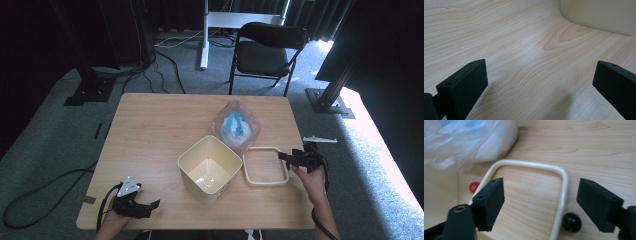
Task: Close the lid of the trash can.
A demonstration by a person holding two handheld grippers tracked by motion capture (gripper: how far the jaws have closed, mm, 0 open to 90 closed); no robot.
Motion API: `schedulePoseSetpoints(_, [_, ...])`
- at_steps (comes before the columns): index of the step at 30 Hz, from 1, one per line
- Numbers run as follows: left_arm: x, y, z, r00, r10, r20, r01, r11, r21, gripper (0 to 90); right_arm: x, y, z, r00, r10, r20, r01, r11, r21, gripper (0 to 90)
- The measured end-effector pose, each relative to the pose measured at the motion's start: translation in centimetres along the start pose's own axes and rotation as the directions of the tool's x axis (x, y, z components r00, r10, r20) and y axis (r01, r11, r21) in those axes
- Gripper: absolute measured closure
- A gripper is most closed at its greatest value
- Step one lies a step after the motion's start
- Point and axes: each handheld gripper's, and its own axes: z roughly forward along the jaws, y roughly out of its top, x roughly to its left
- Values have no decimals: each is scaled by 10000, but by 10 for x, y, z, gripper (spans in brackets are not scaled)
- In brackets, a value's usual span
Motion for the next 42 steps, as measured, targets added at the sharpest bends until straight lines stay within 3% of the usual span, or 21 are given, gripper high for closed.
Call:
schedulePoseSetpoints(3, [0, 0, 0, 10000, 13, 1, -13, 10000, 9, 0, -7, 2, 6, 9990, 150, 428, -159, 9997, 208, 345])
schedulePoseSetpoints(9, [1, 0, 0, 10000, -31, 26, 31, 10000, 30, 0, -15, -4, 25, 9958, 283, 873, -381, 9929, 1127, 422])
schedulePoseSetpoints(13, [0, 1, 1, 10000, 10, 37, -10, 10000, 52, 0, -18, -1, 39, 9907, 111, 1353, -319, 9878, 1526, 466])
schedulePoseSetpoints(19, [2, 1, 2, 10000, -8, 19, 8, 9999, 150, 0, -10, 6, 54, 9810, -565, 1855, 181, 9791, 2025, 533])
schedulePoseSetpoints(21, [2, 0, 1, 10000, -53, 5, 53, 9999, 118, 0, -6, 5, 58, 9726, -964, 2115, 472, 9729, 2262, 540])
schedulePoseSetpoints(24, [3, 0, 1, 10000, -44, -5, 44, 9999, 123, 0, -3, 3, 63, 9664, -1183, 2281, 575, 9648, 2566, 571])
schedulePoseSetpoints(30, [2, 0, 1, 10000, -10, 10, 9, 9999, 163, 0, -3, -1, 62, 9587, -1415, 2465, 798, 9664, 2443, 759])
schedulePoseSetpoints(36, [3, 0, 2, 10000, -50, 23, 50, 9997, 228, 0, -4, -3, 61, 9588, -1275, 2540, 673, 9701, 2331, 807])
schedulePoseSetpoints(40, [3, 0, 2, 10000, -37, 33, 36, 9997, 243, 0, -6, -1, 54, 9732, -971, 2087, 500, 9742, 2199, 812])
schedulePoseSetpoints(42, [3, 0, 2, 10000, -35, 33, 34, 9997, 253, 0, -5, 0, 47, 9746, -1014, 1998, 579, 9755, 2125, 812])
